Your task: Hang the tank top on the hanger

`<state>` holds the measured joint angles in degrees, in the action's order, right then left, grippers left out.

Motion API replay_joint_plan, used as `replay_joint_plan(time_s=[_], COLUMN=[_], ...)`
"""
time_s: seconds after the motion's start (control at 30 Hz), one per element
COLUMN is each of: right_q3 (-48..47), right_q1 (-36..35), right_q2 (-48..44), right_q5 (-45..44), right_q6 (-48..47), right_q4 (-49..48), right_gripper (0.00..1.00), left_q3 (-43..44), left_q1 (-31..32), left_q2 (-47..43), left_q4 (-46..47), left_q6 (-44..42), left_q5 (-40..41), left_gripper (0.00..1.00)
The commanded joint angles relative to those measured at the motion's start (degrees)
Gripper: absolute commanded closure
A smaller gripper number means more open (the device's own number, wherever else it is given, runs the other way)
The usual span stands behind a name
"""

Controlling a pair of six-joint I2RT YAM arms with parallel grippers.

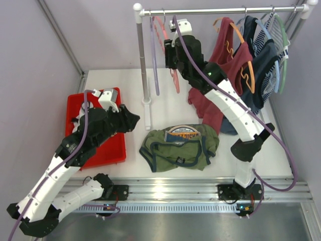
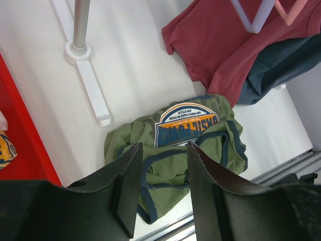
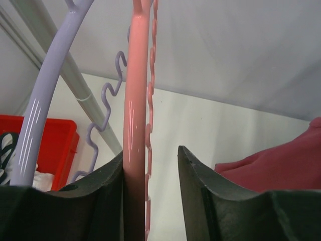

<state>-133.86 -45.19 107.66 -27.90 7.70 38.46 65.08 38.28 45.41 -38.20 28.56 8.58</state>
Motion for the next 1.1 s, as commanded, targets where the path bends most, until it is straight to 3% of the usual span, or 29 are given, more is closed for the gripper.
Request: replay_joint_plan(time_s=[0.0,0.37,0.83,1.07], right_q3=[-0.26,-0.52,-0.17,4.31], right_q1=[0.63,1.33,3.35,3.62], right_q2=[-2.19,-3.33,-7.72,-11.32], right_q5=[2.67,2.59,1.8,1.89], right_q6=[-0.41,-1.11,-4.45,-4.72], right_q4=[0.92,1.18,-4.88,-6.99], right_gripper=[0.61,1.0,1.0,1.0], left_q3=[-0.65,-1.18,-2.94,-4.7], left_q1=[-0.23,-0.23,-0.23,-0.23], left_q2=[-0.06,0.03,0.21,0.47], left_q4=[0.49,1.72,2.33,3.39], left_q6=[-0.35,0.18,0.97,1.68], left_q5=[-0.14,-0.14,-0.93,-1.63], left_gripper=[0.55,0.55,0.58,0.58])
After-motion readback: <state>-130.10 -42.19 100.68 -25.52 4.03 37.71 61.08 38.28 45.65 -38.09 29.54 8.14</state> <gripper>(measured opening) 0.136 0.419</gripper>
